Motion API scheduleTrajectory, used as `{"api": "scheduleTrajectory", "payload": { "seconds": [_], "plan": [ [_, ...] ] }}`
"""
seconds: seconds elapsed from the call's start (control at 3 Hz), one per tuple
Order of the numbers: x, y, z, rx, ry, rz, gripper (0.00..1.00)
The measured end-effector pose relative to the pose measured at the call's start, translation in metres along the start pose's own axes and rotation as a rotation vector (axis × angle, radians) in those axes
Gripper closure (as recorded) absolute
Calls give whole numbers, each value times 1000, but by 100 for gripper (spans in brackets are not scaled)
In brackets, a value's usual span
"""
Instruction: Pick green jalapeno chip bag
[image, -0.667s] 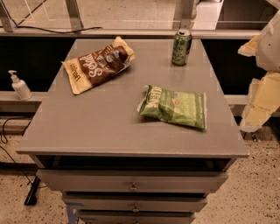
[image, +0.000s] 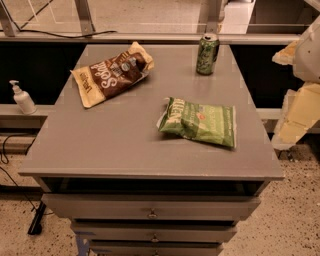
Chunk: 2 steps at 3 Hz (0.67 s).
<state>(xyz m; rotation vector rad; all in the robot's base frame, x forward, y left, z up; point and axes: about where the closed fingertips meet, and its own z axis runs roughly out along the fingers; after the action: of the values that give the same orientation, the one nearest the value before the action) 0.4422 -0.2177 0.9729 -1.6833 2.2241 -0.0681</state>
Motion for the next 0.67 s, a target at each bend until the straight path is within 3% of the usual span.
{"api": "scheduleTrajectory", "payload": {
  "seconds": [0.33,0.67],
  "plan": [
    [-11,10,29,-23,-97,39,0],
    [-38,23,73,-47,-216,41,0]
  ]
}}
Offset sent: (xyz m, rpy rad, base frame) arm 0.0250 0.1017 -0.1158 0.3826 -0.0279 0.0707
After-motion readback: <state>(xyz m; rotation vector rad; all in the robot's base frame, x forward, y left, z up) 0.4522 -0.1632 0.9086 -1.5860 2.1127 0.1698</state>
